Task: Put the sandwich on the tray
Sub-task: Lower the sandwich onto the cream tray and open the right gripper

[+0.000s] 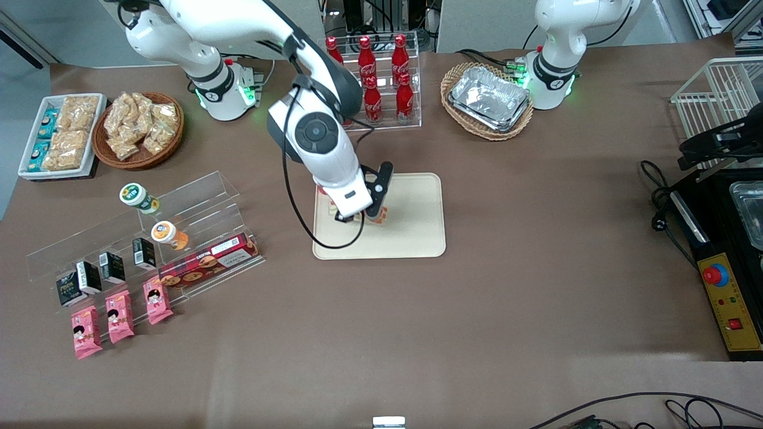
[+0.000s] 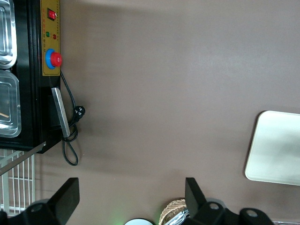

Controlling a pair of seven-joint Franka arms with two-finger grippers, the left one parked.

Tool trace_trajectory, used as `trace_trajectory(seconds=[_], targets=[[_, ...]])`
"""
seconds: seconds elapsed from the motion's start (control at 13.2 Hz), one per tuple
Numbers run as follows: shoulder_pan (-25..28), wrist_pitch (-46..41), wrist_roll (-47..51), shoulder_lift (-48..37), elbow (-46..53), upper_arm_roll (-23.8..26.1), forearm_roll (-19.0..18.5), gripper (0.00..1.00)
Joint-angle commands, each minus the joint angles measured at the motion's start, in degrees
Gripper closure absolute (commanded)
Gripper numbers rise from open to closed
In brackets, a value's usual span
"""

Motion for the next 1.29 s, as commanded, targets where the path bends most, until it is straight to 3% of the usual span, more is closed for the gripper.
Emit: trace_trajectory(seconds=[0.0, 0.15, 0.68, 0.99, 1.06, 1.14, 1.21], targets=[[0.7, 4.8, -3.2, 5.6, 2.8, -0.8, -1.8, 0.71], [1.3, 8.4, -3.2, 8.0, 2.7, -0.7, -3.6, 0.71], [4.2, 12.1, -3.1, 12.1, 2.7, -0.7, -3.8, 0.7], [4.3, 14.3, -3.1, 13.5, 2.5, -0.7, -3.9, 0.6], [4.3, 16.0, -2.8, 13.8, 2.4, -0.7, -3.7, 0.48], [4.3, 17.8, -2.7, 14.1, 1.9, -0.7, -3.7, 0.46], [4.2, 18.0, -2.3, 14.3, 2.0, -0.7, -3.1, 0.23]])
